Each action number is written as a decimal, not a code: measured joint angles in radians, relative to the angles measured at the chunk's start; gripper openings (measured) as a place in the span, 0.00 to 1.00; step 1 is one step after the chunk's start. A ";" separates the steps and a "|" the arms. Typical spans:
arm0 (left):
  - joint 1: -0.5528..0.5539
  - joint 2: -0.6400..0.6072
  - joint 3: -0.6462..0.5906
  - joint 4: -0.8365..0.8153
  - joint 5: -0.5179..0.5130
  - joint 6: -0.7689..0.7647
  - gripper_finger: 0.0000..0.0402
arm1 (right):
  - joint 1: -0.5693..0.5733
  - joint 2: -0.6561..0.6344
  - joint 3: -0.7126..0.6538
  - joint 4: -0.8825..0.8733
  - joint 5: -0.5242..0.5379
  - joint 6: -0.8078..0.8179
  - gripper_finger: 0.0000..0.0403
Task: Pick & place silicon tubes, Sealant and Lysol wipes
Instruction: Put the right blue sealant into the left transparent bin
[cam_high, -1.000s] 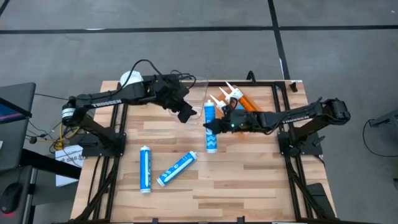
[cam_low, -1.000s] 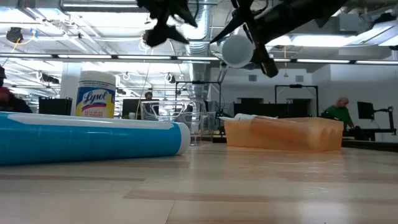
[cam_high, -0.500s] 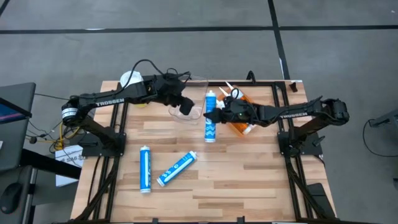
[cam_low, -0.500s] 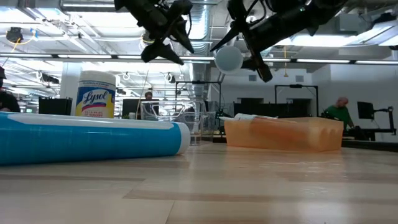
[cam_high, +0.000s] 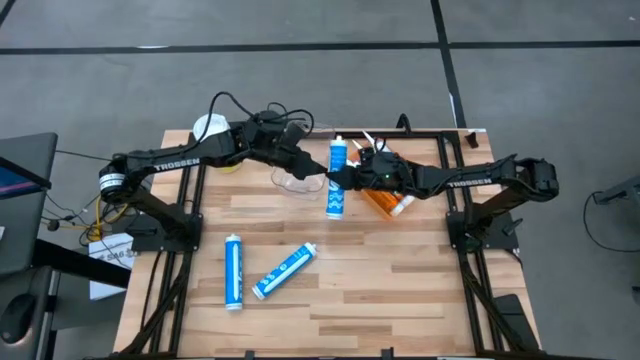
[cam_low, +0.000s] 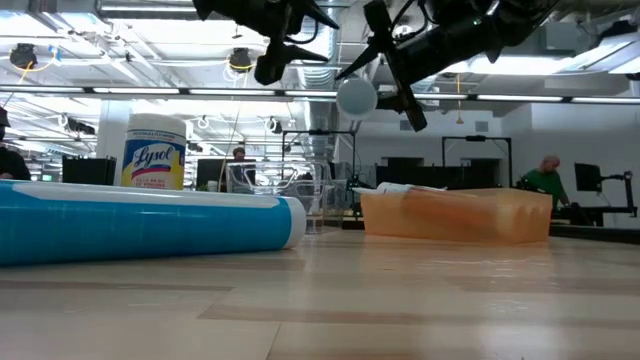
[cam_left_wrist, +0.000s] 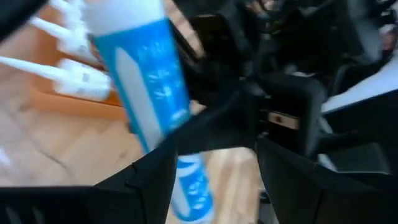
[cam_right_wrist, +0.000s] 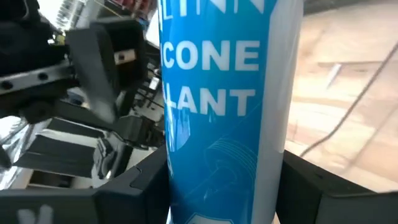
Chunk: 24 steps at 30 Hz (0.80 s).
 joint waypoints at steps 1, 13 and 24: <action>0.000 0.000 0.000 0.003 0.007 -0.017 0.53 | 0.000 0.001 -0.001 0.015 -0.002 -0.001 0.50; 0.032 0.017 0.001 0.067 -0.007 -0.108 0.53 | 0.002 0.000 -0.001 0.151 -0.066 0.015 0.50; 0.026 0.111 0.001 0.174 -0.012 -0.154 0.53 | 0.003 0.000 -0.003 0.173 -0.061 0.042 0.50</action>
